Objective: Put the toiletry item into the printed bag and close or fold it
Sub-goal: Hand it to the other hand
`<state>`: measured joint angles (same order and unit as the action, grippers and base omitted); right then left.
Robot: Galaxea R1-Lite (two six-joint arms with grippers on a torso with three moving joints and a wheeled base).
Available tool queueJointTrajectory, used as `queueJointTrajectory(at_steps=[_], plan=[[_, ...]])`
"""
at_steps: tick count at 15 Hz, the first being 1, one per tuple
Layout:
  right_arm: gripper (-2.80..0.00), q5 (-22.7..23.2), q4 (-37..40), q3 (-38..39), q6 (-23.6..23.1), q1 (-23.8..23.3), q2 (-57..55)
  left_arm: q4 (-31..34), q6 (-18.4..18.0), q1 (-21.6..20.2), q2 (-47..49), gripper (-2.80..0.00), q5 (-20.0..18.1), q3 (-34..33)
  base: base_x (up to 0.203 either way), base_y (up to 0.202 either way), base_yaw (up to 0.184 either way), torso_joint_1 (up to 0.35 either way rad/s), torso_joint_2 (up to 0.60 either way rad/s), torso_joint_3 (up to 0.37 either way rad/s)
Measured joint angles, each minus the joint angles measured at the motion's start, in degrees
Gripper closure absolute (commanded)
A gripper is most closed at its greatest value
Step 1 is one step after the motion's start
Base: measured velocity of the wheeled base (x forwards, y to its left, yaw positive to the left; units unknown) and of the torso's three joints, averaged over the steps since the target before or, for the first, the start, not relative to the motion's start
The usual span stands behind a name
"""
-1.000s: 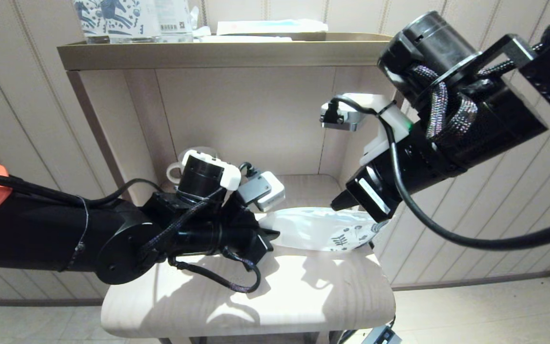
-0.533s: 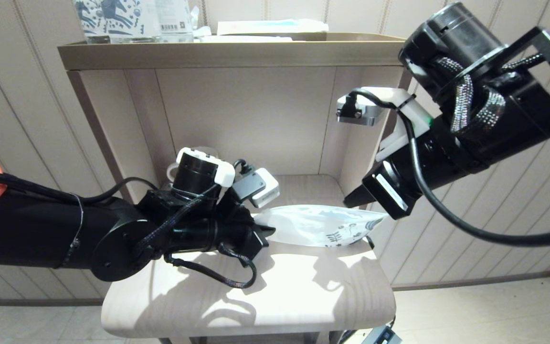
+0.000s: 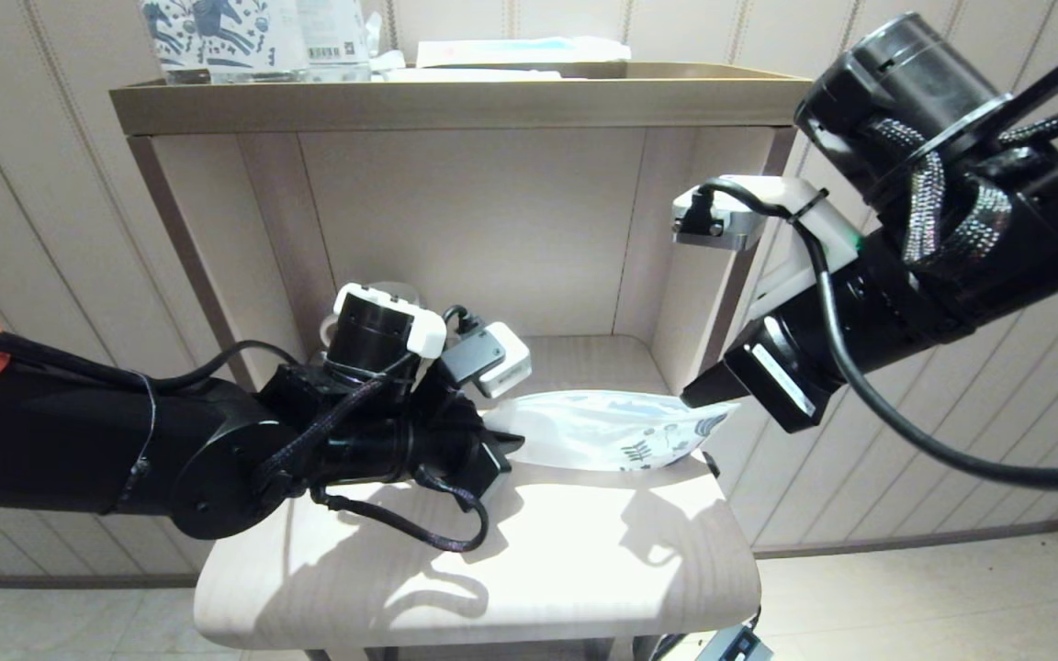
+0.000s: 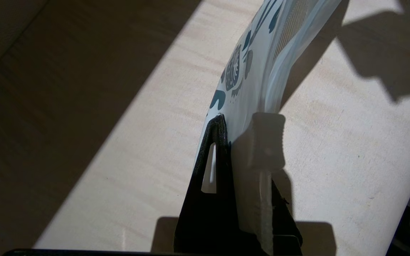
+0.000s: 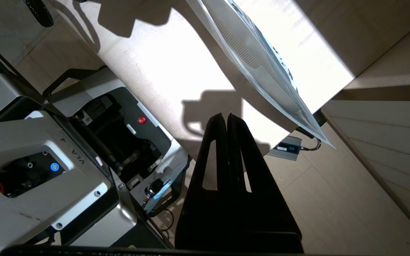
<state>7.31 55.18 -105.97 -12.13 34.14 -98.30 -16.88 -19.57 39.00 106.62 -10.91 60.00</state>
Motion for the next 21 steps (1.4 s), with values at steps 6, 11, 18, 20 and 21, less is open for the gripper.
queueJointTrajectory(at_steps=[6,11,18,20,21], plan=[[0.0,0.02,-1.52,-0.26,0.01,0.26,0.03,0.21,0.0,-0.09,0.1,0.0,0.0,0.3,0.0,0.0,0.0,0.0,0.0,0.0],[0.0,-0.04,-1.46,0.66,0.0,0.29,0.14,0.2,-0.17,-0.06,0.24,0.0,-0.02,0.46,0.0,0.0,0.0,0.0,0.0,0.0],[0.0,-0.13,-1.39,0.99,-0.05,0.37,0.78,0.32,-0.19,-0.06,0.02,0.0,-0.02,0.41,0.0,0.0,0.0,0.0,0.0,0.0],[0.0,-0.09,-1.41,1.04,-0.07,0.42,0.84,0.24,-0.19,-0.06,-0.12,0.0,-0.03,0.27,0.0,0.0,0.0,0.0,0.0,0.0],[0.0,-0.09,-1.43,1.04,-0.07,0.42,0.87,0.26,-0.17,-0.06,-0.22,0.0,0.0,0.24,0.0,0.0,0.0,0.0,0.0,0.0]])
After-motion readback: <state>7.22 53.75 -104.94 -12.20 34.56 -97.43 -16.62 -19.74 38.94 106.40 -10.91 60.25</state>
